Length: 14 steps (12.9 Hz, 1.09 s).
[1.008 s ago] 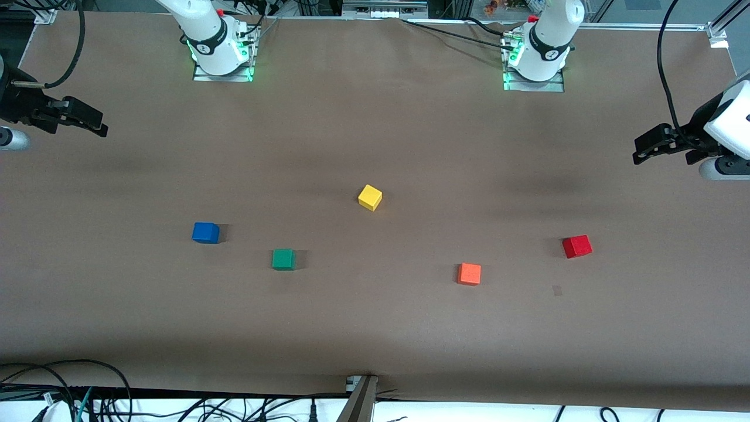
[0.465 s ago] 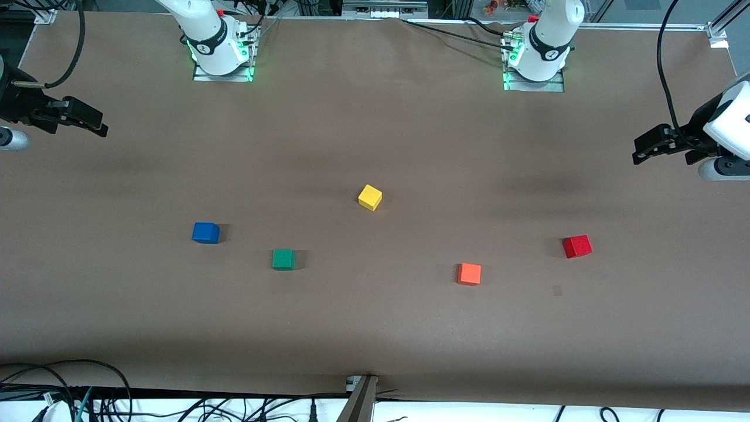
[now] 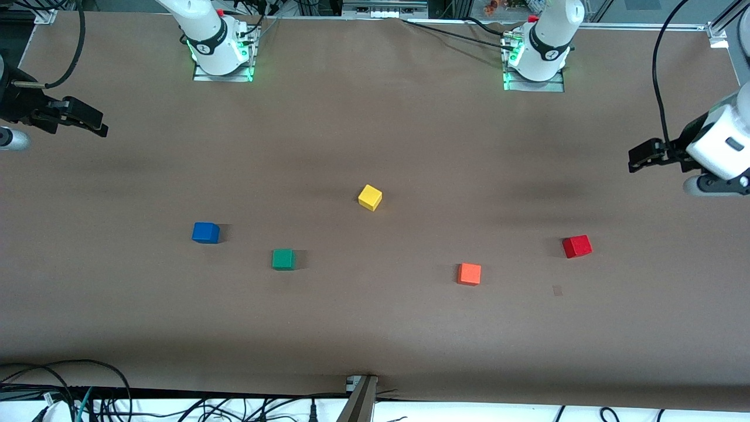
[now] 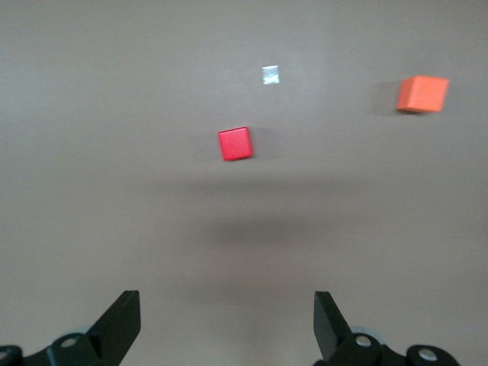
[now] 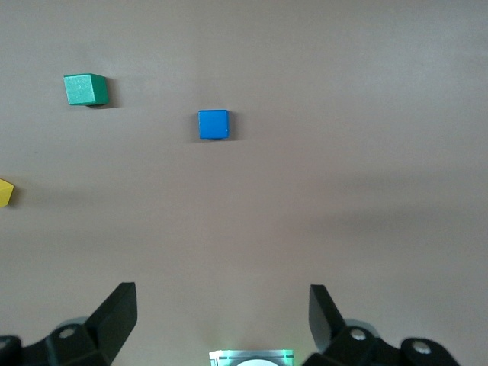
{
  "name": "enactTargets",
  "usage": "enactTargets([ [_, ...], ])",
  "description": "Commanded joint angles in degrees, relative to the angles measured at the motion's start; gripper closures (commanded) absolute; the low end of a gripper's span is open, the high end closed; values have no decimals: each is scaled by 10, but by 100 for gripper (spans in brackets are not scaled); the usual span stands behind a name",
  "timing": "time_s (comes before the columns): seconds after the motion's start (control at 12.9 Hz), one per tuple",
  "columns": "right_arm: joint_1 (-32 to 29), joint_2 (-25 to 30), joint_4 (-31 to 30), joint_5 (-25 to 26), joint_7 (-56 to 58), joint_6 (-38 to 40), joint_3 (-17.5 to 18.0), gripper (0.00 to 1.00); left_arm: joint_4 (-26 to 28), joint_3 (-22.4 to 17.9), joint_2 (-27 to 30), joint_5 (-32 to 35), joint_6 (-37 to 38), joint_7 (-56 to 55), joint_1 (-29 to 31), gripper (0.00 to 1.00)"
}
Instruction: Pass red block to right arm, stack on blue
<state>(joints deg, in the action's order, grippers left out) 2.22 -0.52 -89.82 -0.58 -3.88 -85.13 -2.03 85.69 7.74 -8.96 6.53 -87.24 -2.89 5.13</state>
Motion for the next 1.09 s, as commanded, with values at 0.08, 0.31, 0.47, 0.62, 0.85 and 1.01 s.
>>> enactTargets([
  [0.08,-3,0,4,-11,3,6,0,0,-13,-3,6,50,14,40,4,0],
  [0.31,-3,0,4,-11,3,6,0,0,-18,-22,2,57,14,115,28,0],
  [0.47,-3,0,4,-11,3,6,0,0,-39,-22,-17,91,7,205,49,0],
  [0.62,-3,0,4,-11,3,6,0,0,-51,-23,-31,113,-24,298,73,0],
  [0.85,-3,0,4,-11,4,6,0,0,-88,-23,-78,109,-34,451,119,0],
  [1.01,-3,0,4,-11,4,7,0,0,-124,-21,-120,102,-42,538,149,0],
])
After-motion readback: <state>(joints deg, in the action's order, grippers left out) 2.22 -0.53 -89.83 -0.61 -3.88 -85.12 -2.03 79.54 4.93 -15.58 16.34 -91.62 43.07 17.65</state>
